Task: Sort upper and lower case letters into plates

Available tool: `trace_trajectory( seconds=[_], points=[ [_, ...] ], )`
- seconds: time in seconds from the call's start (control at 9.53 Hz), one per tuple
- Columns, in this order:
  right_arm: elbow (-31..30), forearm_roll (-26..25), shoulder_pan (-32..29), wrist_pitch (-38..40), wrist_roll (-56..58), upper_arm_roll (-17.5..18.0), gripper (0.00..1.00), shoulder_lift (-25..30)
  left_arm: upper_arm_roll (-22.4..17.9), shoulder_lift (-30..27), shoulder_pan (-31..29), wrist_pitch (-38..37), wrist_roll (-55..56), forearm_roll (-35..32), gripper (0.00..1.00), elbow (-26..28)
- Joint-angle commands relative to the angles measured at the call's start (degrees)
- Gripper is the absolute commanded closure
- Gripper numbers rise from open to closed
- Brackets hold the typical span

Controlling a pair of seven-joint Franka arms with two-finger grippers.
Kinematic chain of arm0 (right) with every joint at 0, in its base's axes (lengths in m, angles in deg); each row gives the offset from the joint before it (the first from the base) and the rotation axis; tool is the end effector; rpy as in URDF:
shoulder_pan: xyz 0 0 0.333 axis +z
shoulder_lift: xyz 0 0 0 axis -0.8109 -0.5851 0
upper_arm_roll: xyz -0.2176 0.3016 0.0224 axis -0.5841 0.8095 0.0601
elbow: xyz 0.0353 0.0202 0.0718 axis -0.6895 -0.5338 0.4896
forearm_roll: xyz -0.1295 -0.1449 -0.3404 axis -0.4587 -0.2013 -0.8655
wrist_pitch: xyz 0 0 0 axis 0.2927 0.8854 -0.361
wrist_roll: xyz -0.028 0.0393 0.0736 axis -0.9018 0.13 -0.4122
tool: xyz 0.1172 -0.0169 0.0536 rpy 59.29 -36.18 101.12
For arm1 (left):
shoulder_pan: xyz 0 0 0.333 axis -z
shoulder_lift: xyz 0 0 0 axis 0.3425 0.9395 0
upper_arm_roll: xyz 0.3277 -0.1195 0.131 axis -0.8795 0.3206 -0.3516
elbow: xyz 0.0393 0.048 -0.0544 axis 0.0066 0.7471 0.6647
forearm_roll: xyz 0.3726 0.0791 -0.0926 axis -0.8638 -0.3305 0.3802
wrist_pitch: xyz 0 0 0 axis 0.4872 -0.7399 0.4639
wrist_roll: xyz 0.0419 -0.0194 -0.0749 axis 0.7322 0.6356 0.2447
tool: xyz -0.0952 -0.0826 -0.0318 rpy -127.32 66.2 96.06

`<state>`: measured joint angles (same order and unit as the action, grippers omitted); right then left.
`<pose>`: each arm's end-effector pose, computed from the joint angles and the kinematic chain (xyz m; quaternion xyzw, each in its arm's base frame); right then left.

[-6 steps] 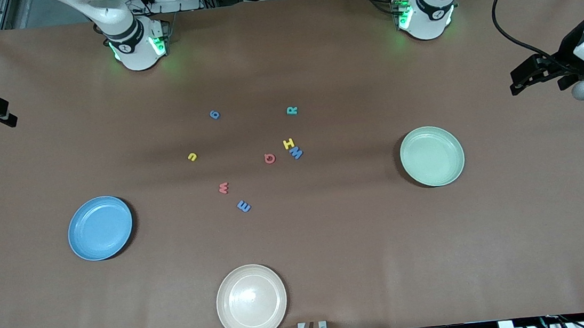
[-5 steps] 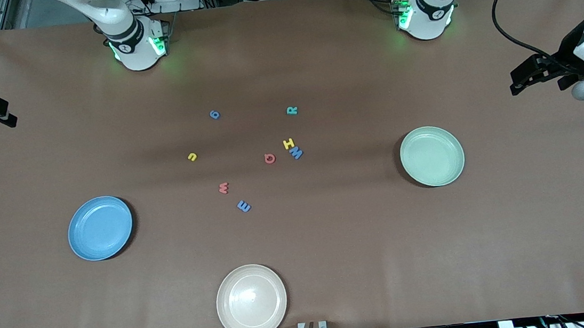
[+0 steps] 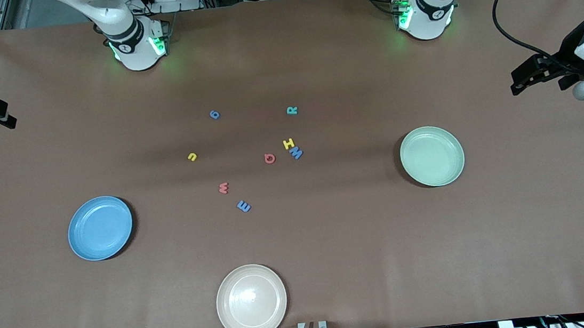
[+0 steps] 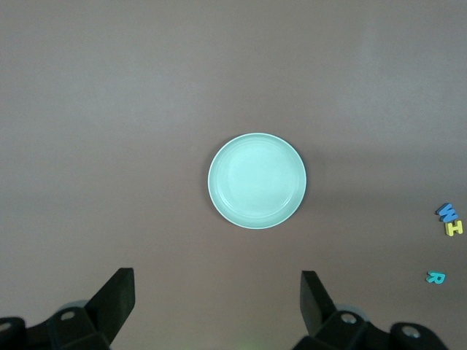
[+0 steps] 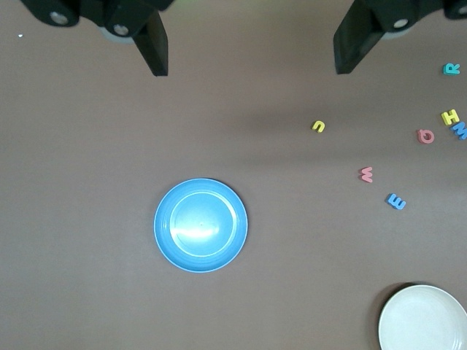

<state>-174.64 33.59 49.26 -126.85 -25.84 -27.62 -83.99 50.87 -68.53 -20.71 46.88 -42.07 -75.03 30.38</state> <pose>0.5276 -0.0241 0.6937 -0.9996 0.0225 0.0010 0.0161 0.5534 -0.0499 0.6551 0.9998 0.0075 -0.0147 0.0082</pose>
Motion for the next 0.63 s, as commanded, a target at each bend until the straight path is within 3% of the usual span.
trace_trajectory(
  seconds=[0.0,0.52],
  points=[
    [0.14,0.44,-0.25,-0.23,-0.6,0.1,0.0,-0.45,-0.28,-0.09,0.06,-0.18,-1.1,0.66,0.0,-0.27],
    [-0.22,0.44,-1.57,-0.31,0.01,-0.08,0.0,-0.45,2.79,0.79,3.57,-1.58,-0.05,1.53,0.0,-0.36]
  ],
)
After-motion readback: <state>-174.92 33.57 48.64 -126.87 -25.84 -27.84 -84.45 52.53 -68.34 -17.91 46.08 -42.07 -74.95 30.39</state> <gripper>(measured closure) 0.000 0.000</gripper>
